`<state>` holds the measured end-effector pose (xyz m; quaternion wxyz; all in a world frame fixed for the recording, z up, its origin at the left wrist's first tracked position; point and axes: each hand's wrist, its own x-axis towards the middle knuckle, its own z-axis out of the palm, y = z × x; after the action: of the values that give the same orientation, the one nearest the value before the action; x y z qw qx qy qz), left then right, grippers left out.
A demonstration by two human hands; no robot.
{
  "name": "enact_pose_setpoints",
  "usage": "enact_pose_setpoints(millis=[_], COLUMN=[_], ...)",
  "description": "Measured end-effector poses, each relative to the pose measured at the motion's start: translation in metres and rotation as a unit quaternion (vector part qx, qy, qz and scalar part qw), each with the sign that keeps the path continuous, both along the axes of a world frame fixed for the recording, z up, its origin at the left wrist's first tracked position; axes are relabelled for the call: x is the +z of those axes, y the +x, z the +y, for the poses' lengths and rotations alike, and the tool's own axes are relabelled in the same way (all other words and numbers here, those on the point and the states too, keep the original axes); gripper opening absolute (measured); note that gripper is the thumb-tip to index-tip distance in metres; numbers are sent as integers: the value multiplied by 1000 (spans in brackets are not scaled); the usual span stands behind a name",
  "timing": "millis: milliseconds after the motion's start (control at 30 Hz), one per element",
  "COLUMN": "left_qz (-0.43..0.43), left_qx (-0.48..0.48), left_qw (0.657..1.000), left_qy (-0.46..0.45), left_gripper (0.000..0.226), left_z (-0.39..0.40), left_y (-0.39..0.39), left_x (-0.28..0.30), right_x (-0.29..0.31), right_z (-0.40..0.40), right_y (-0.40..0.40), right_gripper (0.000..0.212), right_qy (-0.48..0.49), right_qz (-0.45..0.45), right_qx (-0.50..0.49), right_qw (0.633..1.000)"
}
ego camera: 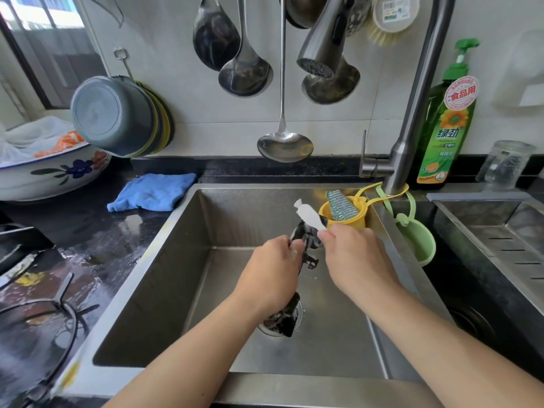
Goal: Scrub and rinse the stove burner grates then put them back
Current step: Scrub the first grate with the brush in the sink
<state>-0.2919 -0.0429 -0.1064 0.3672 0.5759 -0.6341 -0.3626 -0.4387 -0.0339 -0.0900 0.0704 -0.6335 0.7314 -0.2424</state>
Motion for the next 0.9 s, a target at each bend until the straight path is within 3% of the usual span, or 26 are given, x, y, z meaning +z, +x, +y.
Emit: enact_pose_setpoints(millis=[133,300,400,533,600,667,733,800,900], left_qz=[-7,62,83,70,17,-23,-42,-48,-58], left_qx=[8,38,29,-30,-88,-136,-162,-174,-174], left_qw=[1000,997,996,997,996,990,986,983,982], left_qy=[10,28,29,34,24,19,19,27,39], left_gripper=[33,37,35,31,30,29,27,25,22], left_z=[-3,-15,-18,-15,-11,-7,-4,-6,-8], left_y=[1,15,23,27,27,24,21,21,25], left_x=[-2,-7,-4,2,3,1,0,1,4], right_x=[-5,-14,-9,-10,-9,-6,-4,-5,-6], right_z=[-3,-2,-3,-6,-5,-2,-3,-3,0], right_y=[-2,-10,-23,-36,-34,-30,-29,-30,-24], right_gripper=[40,39,39,41,40,35,27,30,34], right_qy=[31,132,118,45,33,31,9,-18,-48], right_qz=[8,16,-13,-160,-276,-336,-291,-215,-178], right_qx=[20,44,12,-4,20,54,74,73,82], right_qw=[999,990,993,986,960,940,954,974,980])
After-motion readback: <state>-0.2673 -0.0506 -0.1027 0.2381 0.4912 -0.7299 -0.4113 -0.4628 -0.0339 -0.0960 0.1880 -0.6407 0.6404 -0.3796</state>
